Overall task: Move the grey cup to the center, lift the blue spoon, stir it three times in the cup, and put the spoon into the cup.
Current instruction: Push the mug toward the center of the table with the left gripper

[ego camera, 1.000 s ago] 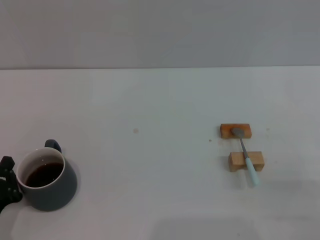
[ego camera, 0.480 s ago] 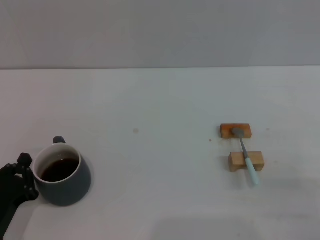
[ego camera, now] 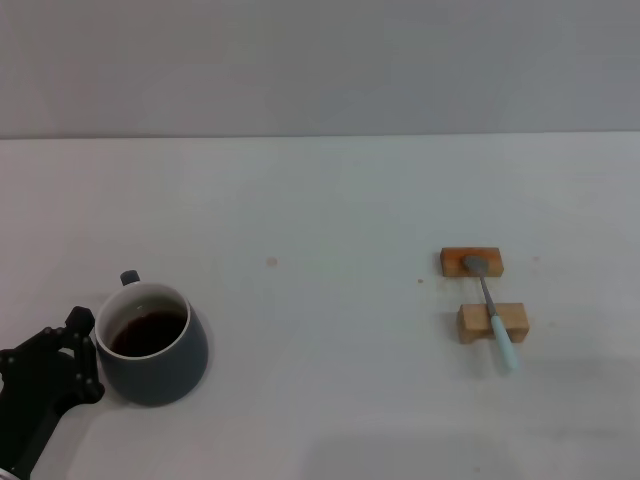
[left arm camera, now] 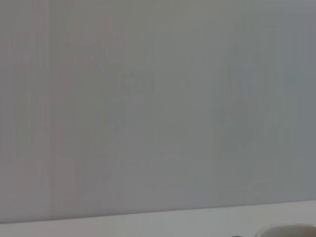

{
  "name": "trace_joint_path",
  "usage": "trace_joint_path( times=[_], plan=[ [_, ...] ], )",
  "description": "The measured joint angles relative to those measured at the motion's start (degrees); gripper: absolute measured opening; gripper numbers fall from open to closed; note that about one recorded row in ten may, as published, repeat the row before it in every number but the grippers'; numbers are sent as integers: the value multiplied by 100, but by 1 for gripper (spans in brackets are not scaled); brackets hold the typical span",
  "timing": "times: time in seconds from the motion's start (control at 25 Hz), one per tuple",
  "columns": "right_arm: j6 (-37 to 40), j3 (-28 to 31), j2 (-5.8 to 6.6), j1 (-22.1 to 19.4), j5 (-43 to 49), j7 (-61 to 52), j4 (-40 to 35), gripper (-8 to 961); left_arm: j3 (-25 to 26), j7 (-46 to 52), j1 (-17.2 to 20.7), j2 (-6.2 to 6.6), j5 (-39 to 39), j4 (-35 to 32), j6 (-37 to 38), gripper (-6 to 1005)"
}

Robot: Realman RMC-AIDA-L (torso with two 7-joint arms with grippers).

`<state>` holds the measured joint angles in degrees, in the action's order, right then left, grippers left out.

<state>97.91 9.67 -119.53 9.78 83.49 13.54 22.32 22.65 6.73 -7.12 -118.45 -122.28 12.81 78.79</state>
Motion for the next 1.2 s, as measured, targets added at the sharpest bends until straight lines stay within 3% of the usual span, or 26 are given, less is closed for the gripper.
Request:
trace_joint_path(
  times=[0.6, 1.2],
  plan=[
    [0, -44, 0, -3, 0, 0, 0, 661, -614, -15, -215, -21, 3, 210, -15, 61],
    [2, -44, 0, 5, 0, 0, 0, 660, -627, -28, -345, -21, 31, 215, -185, 75]
  ],
)
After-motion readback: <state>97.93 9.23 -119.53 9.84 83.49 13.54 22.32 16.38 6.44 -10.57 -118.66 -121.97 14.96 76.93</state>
